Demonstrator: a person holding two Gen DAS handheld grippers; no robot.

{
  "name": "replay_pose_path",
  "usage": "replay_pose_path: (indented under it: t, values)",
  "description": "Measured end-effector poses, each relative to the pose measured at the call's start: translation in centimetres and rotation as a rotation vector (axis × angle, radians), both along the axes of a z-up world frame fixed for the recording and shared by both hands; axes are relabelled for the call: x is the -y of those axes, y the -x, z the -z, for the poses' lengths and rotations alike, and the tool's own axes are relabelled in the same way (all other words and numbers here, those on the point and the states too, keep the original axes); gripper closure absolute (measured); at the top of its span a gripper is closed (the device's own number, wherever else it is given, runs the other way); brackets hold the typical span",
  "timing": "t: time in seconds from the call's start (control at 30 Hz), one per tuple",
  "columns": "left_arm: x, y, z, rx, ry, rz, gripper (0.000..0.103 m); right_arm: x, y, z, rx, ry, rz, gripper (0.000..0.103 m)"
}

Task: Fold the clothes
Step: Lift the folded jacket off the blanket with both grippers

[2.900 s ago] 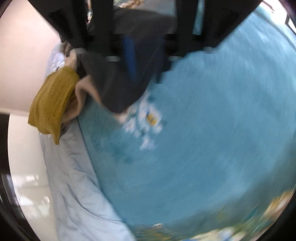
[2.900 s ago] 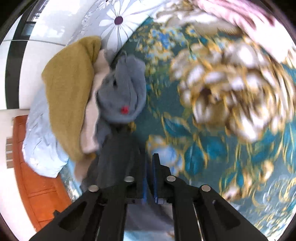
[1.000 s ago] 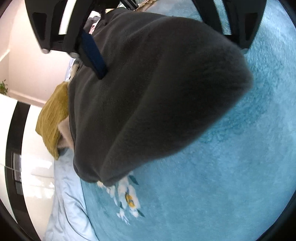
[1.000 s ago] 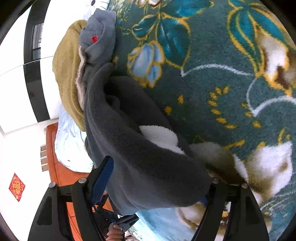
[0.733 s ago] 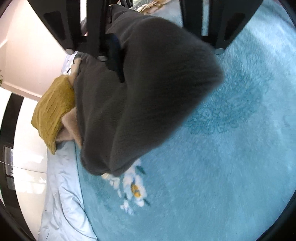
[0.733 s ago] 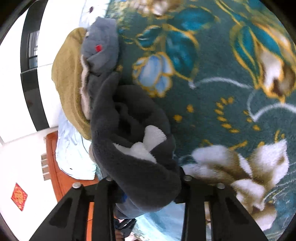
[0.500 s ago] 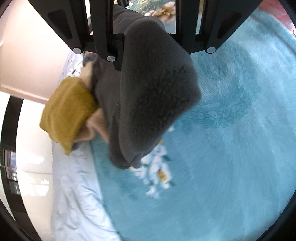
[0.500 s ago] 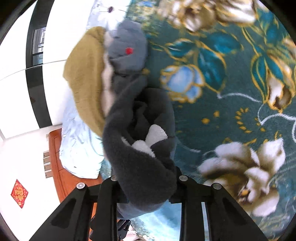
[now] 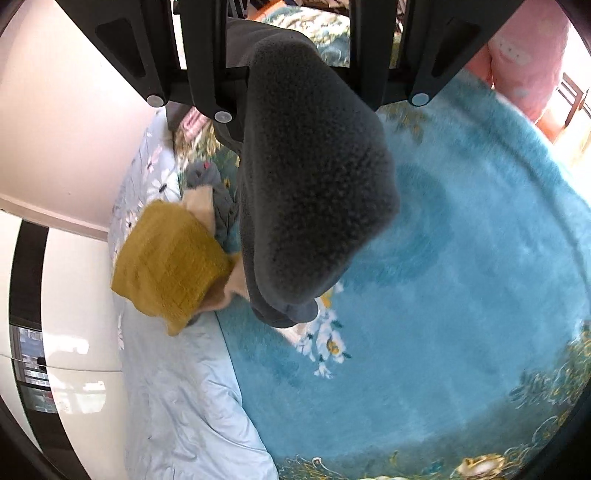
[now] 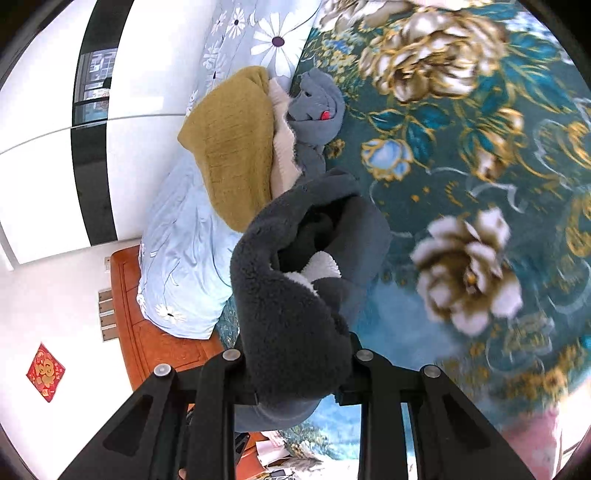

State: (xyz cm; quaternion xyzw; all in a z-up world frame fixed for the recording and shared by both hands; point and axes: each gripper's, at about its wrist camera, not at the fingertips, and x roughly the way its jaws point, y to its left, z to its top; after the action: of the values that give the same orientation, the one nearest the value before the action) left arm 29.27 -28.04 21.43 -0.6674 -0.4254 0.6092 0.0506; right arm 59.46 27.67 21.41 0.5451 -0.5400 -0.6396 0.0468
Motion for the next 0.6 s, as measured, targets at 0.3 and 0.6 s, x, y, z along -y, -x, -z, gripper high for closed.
replay_pose_path:
  t: [0.3,0.6]
  values:
    - [0.8,-5.0,0.3,0.062,-0.031,0.050,0.078,-2.4,-7.7,-5.8,0.010,-0.056,0.005,0.076]
    - [-5.0,-6.9,-2.3,0.031,-0.034,0.117,0.078,-8.3,-8.9,-7.8,-0.019,-0.053,0.043,0.077]
